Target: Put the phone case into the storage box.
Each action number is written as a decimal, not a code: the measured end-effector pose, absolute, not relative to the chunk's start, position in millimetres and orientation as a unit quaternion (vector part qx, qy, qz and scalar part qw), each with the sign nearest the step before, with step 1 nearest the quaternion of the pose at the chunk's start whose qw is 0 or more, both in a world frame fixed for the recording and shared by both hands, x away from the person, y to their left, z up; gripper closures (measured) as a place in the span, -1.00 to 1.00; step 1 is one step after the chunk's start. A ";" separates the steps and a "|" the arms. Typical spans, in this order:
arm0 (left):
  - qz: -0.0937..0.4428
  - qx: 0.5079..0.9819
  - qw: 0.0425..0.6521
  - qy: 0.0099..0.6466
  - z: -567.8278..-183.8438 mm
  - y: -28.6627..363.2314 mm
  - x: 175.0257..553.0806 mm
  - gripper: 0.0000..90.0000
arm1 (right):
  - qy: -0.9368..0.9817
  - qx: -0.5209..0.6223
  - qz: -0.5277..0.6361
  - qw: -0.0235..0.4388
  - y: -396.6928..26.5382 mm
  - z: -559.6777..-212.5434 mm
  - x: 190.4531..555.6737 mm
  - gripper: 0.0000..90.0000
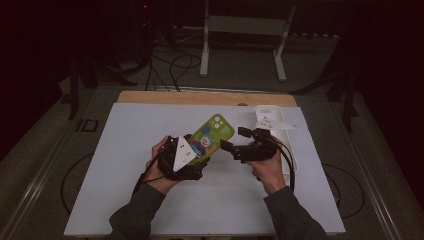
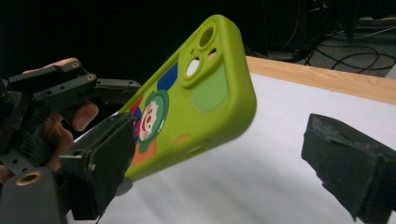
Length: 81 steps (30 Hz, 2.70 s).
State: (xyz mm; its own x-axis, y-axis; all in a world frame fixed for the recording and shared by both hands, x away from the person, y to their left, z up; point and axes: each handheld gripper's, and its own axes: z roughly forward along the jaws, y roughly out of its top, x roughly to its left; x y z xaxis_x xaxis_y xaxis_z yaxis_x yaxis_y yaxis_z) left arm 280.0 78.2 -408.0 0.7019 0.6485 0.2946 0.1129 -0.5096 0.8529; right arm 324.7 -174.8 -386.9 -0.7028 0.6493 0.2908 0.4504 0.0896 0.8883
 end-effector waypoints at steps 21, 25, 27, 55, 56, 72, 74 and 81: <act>0.298 0.807 0.462 0.218 -410.6 74.5 275.5 -0.64 | 0.746 0.367 0.552 0.068 -164.0 -380.4 326.8 -0.15; 0.293 0.807 0.466 0.215 -410.6 73.8 275.4 -0.64 | 0.749 0.361 0.552 0.057 -161.3 -382.3 327.6 -0.03; 0.290 0.808 0.467 0.213 -411.7 72.8 275.5 -0.64 | 0.751 0.354 0.555 0.054 -159.6 -382.0 327.3 0.08; 0.252 0.827 0.439 0.246 -420.9 73.8 289.7 -0.81 | 0.765 0.313 0.561 0.052 -156.7 -379.2 321.3 0.92; 0.247 0.826 0.443 0.246 -420.5 75.2 290.0 -0.81 | 0.765 0.312 0.561 0.053 -156.8 -379.2 321.3 0.92; 0.201 0.826 0.459 0.259 -415.8 88.0 296.0 -0.89 | 0.786 0.275 0.551 0.055 -158.2 -376.5 317.5 0.92; 0.196 0.827 0.460 0.258 -416.1 88.9 296.5 -0.89 | 0.789 0.270 0.549 0.056 -158.5 -376.2 316.8 0.92; 0.177 0.831 0.464 0.250 -415.9 91.5 297.8 -0.86 | 0.797 0.250 0.547 0.056 -160.0 -375.0 313.7 0.92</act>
State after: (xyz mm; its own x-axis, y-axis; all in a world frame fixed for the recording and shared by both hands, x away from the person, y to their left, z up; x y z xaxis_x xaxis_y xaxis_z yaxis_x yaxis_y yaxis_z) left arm 297.8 91.5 -415.9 0.8127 0.5794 0.0613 0.2516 -0.4439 0.8600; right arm 313.7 -160.0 -375.0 -0.8683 0.4601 0.1853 0.3383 0.2762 0.8996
